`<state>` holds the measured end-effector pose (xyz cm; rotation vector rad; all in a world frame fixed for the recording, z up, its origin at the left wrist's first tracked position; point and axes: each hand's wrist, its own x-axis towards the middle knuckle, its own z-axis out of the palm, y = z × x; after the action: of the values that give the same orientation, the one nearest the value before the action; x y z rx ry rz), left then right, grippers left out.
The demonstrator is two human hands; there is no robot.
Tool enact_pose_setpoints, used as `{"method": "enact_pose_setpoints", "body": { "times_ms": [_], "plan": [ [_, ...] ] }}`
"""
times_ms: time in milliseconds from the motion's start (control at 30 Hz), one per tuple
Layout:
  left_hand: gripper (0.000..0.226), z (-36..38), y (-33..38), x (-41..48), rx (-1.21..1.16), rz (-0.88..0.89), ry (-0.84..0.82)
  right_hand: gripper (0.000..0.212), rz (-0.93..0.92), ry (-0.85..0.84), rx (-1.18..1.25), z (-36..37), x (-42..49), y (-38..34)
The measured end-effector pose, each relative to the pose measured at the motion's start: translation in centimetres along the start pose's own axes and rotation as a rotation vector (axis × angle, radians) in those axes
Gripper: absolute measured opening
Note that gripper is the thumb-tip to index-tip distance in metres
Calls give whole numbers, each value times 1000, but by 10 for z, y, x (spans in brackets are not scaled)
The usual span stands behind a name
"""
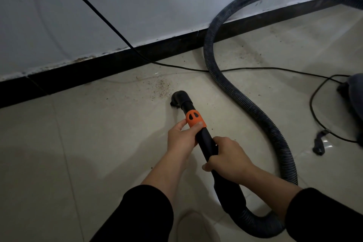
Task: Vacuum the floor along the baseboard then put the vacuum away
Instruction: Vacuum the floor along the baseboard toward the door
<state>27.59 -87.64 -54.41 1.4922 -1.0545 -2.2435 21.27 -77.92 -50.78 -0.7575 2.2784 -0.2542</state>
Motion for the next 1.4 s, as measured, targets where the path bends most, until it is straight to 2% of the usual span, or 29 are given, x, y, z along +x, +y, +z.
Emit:
{"method": "enact_pose_setpoints", "body": {
  "times_ms": [567,1033,1400],
  "plan": [
    [57,-17,12,5,-50,51,98,32,-85,-88,8,-5,13,-26],
    [56,-49,20,5,-113,67,182,40,-128,-149,-4,8,17,-55],
    [47,-78,25,1,-157,65,233,33,-185,-187,-14,22,14,-75]
  ]
}}
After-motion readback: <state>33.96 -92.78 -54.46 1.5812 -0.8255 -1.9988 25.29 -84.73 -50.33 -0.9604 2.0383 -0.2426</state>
